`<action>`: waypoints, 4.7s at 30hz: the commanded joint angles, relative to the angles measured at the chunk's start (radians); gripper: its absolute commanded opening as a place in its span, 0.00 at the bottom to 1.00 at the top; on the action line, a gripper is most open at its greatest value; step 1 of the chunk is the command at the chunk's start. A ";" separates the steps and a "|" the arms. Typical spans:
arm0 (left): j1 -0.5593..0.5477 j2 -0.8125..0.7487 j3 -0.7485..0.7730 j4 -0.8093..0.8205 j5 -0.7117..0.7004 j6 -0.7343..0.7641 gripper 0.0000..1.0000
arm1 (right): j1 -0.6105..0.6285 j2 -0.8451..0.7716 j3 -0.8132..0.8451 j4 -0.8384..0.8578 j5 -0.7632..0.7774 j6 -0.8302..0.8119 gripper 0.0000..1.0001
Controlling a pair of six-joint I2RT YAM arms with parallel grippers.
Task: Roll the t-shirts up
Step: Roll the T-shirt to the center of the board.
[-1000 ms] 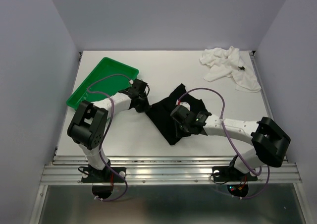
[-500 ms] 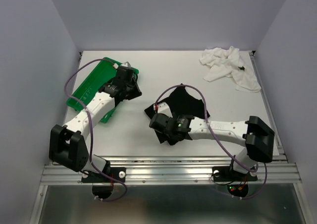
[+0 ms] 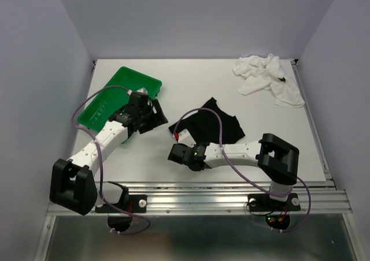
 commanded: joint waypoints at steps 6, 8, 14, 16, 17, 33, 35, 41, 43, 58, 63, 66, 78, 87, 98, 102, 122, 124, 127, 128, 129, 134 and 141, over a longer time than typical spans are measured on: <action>-0.001 -0.068 -0.218 0.262 0.259 -0.033 0.94 | 0.008 -0.093 -0.032 0.124 -0.046 -0.021 0.01; 0.001 -0.066 -0.247 0.338 0.305 -0.050 0.94 | 0.008 -0.124 -0.044 0.145 -0.074 -0.026 0.01; -0.001 -0.016 -0.330 0.503 0.371 -0.090 0.95 | -0.001 -0.183 -0.060 0.178 -0.155 -0.015 0.01; -0.001 0.003 -0.342 0.517 0.376 -0.091 0.95 | -0.001 -0.196 -0.067 0.193 -0.175 -0.006 0.01; -0.001 0.009 -0.345 0.520 0.377 -0.090 0.96 | -0.001 -0.199 -0.067 0.196 -0.188 -0.004 0.01; -0.001 0.078 -0.373 0.577 0.342 -0.095 0.97 | -0.019 -0.225 -0.078 0.215 -0.222 0.016 0.01; -0.001 0.089 -0.374 0.574 0.335 -0.095 0.97 | -0.019 -0.229 -0.081 0.213 -0.219 0.020 0.01; -0.001 0.070 -0.400 0.561 0.310 -0.098 0.97 | -0.038 -0.246 -0.089 0.213 -0.219 0.027 0.01; -0.001 0.067 -0.404 0.558 0.304 -0.098 0.97 | -0.048 -0.249 -0.089 0.213 -0.220 0.028 0.01; -0.008 0.208 -0.335 0.695 0.345 -0.136 0.93 | -0.048 -0.265 -0.093 0.222 -0.255 0.027 0.01; -0.011 0.259 -0.299 0.718 0.359 -0.150 0.70 | -0.048 -0.260 -0.103 0.218 -0.254 0.025 0.01; -0.010 0.256 -0.281 0.695 0.356 -0.151 0.31 | -0.048 -0.251 -0.101 0.195 -0.246 0.020 0.31; -0.011 0.241 -0.207 0.499 0.313 -0.156 0.00 | 0.011 -0.167 0.080 -0.002 -0.006 -0.068 0.87; -0.011 0.241 -0.177 0.422 0.279 -0.167 0.00 | 0.097 -0.007 0.164 -0.065 0.166 -0.087 0.85; -0.011 0.225 -0.178 0.400 0.255 -0.162 0.00 | 0.133 0.126 0.103 0.020 0.263 -0.026 0.75; -0.011 0.221 -0.181 0.399 0.250 -0.160 0.00 | 0.133 0.148 0.106 0.017 0.278 0.008 0.61; -0.010 0.178 -0.094 0.246 0.184 -0.047 0.70 | 0.099 0.018 0.034 0.119 0.121 0.031 0.01; -0.008 0.159 -0.080 0.212 0.169 -0.035 0.72 | 0.079 -0.035 0.006 0.178 0.030 0.028 0.01; -0.008 0.127 -0.054 0.170 0.152 -0.015 0.73 | 0.034 -0.094 -0.040 0.242 -0.091 0.021 0.01; -0.005 0.118 -0.043 0.160 0.144 -0.012 0.73 | 0.010 -0.105 -0.055 0.251 -0.120 0.019 0.01; -0.005 0.098 -0.040 0.146 0.138 -0.007 0.73 | 0.001 -0.116 -0.064 0.279 -0.175 0.019 0.01; -0.001 0.038 -0.032 0.118 0.131 -0.002 0.73 | -0.058 -0.177 -0.145 0.368 -0.341 0.036 0.01; -0.002 -0.028 -0.083 0.123 0.172 0.001 0.70 | -0.147 -0.239 -0.268 0.533 -0.598 0.114 0.01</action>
